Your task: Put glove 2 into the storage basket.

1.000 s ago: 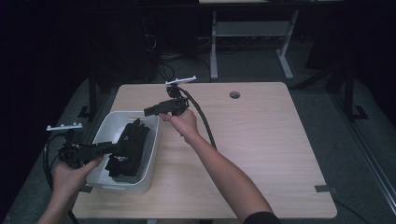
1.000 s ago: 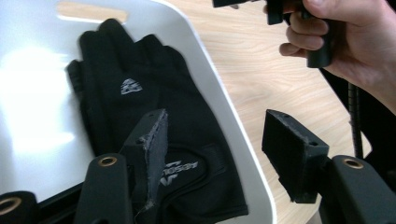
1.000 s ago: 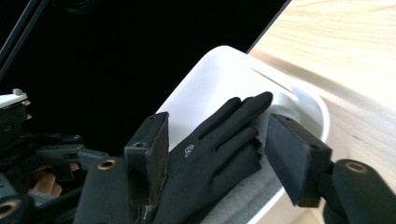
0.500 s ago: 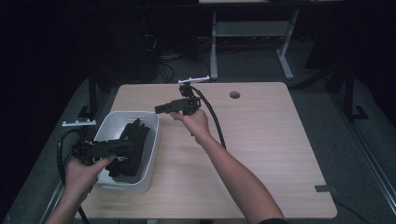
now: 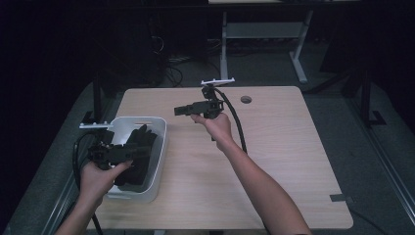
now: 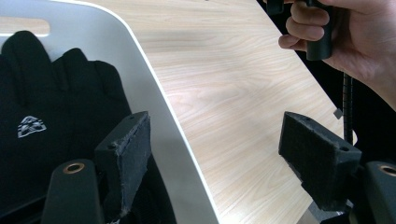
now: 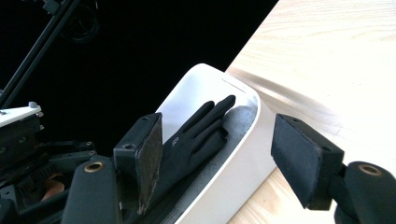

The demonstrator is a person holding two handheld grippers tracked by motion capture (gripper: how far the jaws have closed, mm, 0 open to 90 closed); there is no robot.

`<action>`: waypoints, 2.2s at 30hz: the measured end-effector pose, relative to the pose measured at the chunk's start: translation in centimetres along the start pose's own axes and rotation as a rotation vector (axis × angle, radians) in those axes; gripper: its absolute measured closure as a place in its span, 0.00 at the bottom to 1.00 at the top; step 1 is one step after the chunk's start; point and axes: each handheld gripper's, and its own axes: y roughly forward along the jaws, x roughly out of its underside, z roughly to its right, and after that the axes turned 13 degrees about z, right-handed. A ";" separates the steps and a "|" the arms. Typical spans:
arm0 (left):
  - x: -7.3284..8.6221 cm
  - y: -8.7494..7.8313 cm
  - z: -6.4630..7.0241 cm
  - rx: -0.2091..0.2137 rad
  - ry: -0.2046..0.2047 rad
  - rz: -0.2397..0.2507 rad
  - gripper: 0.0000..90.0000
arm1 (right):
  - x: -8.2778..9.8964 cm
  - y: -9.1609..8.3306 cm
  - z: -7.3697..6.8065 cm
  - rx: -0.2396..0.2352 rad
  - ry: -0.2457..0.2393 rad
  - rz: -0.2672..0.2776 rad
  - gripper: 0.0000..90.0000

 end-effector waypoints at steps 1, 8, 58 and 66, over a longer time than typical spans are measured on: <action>0.0 0.1 0.1 -0.001 0.008 -0.001 0.28 | 0.0 -0.2 0.1 0.001 0.001 -0.001 0.37; -0.3 0.9 0.8 0.016 0.007 -0.003 0.27 | -0.2 -1.6 0.5 0.011 0.001 0.018 0.37; 0.2 7.7 6.0 0.112 0.057 -0.067 0.25 | 1.2 -13.2 4.3 0.066 0.036 0.109 0.33; 0.6 8.5 6.7 0.126 0.063 -0.078 0.25 | 2.1 -14.9 5.2 0.080 0.044 0.122 0.33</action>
